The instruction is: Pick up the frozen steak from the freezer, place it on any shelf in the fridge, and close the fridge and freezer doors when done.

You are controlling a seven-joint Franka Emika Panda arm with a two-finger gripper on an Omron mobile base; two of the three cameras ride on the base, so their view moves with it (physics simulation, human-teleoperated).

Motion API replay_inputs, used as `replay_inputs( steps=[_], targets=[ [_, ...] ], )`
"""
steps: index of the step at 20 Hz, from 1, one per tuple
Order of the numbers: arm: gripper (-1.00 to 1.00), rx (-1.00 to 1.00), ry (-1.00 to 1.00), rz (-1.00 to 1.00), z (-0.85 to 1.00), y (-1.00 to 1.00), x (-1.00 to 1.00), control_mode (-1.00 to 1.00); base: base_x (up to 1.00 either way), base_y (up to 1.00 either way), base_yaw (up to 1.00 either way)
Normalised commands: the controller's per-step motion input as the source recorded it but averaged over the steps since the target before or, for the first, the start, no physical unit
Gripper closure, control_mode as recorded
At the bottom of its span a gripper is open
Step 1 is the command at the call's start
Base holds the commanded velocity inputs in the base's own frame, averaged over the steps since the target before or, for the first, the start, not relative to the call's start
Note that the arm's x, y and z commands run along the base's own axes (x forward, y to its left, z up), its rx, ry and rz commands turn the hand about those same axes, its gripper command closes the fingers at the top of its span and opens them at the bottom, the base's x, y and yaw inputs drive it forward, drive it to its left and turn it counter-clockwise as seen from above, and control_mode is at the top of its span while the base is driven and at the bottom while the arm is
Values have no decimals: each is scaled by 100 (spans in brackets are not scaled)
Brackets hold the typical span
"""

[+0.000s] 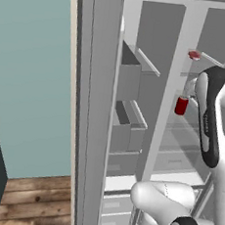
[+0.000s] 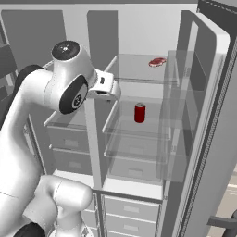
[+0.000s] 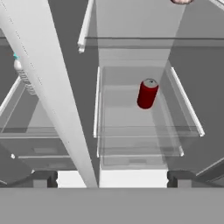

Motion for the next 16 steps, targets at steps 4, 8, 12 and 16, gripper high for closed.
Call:
replay_inputs(
  steps=[4, 8, 12, 16],
  targets=[
    [-100, 1, 13, 7, -85, 14, -67, -100, 0, 0, 0],
    [-100, -2, -15, 1, -54, 16, -1, -100, 0, 0, 0],
    [-100, 0, -21, 0, -45, 47, 9, -100, 0, 0, 0],
    [-100, 0, -1, -3, -2, 15, 1, -100, 0, 0, 0]
  ],
)
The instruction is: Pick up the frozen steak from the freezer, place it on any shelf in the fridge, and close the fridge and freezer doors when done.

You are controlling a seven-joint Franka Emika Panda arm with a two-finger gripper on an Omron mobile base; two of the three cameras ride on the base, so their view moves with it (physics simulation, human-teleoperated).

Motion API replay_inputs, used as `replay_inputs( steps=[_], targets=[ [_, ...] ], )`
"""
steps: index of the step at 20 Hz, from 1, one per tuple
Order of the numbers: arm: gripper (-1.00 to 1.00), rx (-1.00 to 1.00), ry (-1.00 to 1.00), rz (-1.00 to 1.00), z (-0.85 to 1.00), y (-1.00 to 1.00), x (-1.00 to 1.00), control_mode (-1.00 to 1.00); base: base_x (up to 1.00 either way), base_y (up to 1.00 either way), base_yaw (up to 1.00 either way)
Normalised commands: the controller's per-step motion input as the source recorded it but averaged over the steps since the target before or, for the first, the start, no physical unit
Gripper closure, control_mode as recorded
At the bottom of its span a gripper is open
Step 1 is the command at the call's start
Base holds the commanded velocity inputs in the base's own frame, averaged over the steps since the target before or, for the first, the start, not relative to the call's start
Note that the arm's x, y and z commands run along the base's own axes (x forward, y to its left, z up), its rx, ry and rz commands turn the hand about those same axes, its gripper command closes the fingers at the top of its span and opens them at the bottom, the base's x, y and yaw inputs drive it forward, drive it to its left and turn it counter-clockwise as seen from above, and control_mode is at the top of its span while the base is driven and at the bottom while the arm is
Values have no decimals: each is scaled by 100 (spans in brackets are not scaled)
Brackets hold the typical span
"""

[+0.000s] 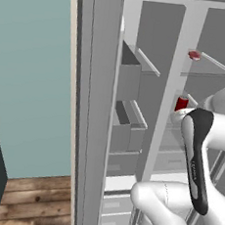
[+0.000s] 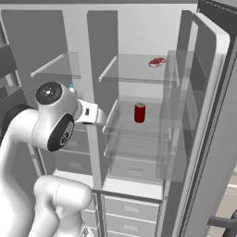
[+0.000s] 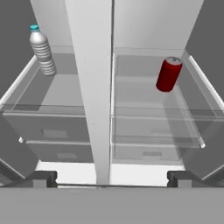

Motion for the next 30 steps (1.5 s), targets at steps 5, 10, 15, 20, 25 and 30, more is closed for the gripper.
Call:
replay_inputs(
  steps=[5, 10, 15, 20, 25, 30],
  targets=[
    [-100, 0, 0, 0, 0, 0, 0, -100, 0, 0, 0],
    [-100, 0, 0, 0, 0, 0, 0, -100, 0, 0, 0],
    [-100, 0, 1, 0, 0, 0, -12, 100, -18, -2, 0],
    [-100, 0, 0, 0, 0, 0, 0, 100, -39, -26, 0],
    [-100, 0, 0, 0, 0, 0, 0, 100, -24, -35, 0],
    [-100, 0, 0, 0, 0, 0, 0, 100, -10, -55, 0]
  ],
)
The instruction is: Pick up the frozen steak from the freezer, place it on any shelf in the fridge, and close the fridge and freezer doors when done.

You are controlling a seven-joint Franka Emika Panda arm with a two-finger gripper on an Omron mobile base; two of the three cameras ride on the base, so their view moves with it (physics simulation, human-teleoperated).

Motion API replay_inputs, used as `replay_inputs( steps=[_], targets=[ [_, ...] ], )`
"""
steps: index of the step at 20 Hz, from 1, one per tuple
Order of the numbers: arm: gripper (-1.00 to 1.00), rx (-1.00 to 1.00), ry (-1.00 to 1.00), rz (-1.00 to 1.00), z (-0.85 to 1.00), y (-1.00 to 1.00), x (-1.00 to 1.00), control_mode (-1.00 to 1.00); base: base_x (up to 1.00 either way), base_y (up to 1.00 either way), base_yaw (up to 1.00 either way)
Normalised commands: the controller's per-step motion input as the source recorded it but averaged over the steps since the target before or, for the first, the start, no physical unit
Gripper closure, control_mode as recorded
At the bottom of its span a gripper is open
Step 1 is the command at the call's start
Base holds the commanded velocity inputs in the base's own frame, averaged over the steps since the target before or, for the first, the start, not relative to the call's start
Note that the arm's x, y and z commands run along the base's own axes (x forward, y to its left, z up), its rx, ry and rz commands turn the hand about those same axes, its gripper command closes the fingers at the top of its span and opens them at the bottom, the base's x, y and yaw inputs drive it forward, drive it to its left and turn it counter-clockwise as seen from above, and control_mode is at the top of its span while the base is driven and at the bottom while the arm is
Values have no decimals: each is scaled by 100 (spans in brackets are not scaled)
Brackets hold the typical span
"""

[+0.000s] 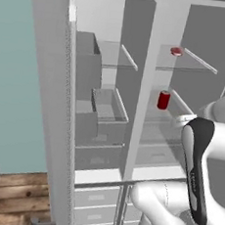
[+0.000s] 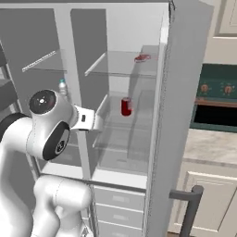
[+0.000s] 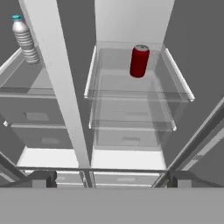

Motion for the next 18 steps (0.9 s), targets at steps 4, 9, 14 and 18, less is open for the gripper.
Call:
replay_inputs(
  steps=[4, 9, 14, 18],
  targets=[
    [-100, 0, 0, 0, 0, 0, 0, 100, -28, -37, 0],
    [-100, 0, 0, 0, 0, 0, 0, 100, -51, -14, 0],
    [-100, 0, 0, 0, 0, 0, 0, 100, -65, -3, 0],
    [-100, 0, 0, 0, 0, 0, 0, 100, -57, 0, 0]
  ],
)
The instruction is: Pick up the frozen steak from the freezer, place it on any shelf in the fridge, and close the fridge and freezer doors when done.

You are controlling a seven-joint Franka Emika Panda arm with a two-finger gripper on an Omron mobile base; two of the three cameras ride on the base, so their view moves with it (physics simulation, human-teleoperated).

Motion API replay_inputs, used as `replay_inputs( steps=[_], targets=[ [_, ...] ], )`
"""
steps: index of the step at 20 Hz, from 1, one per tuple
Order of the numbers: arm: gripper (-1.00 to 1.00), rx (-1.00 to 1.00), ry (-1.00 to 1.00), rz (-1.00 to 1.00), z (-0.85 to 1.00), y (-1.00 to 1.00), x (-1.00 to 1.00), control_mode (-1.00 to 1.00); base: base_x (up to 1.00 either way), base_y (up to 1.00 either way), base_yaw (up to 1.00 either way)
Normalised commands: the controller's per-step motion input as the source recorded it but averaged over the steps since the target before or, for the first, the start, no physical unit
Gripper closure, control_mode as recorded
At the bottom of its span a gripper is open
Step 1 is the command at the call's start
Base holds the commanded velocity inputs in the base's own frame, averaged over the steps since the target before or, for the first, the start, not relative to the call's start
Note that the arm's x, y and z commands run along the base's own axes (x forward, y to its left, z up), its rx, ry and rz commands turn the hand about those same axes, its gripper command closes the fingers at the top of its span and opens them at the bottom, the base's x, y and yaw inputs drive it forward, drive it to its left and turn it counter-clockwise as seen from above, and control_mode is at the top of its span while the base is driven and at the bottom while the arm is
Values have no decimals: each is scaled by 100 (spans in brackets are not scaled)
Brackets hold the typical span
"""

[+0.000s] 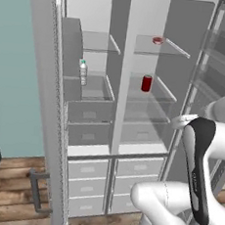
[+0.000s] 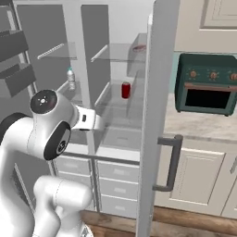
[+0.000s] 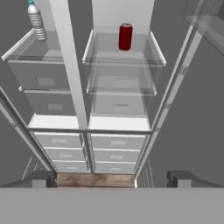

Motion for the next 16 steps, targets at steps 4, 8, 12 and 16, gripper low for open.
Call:
replay_inputs(
  steps=[4, 8, 12, 16],
  targets=[
    [-100, 0, 0, 0, 0, 0, 0, 100, -46, 0, 0],
    [-100, 0, 0, 0, 0, 0, 0, 100, -39, 0, 0],
    [-100, 0, 0, 0, 0, 0, 0, 100, -41, 0, 0],
    [-100, 0, 0, 0, 0, 0, 0, 100, -44, 0, 0]
  ],
)
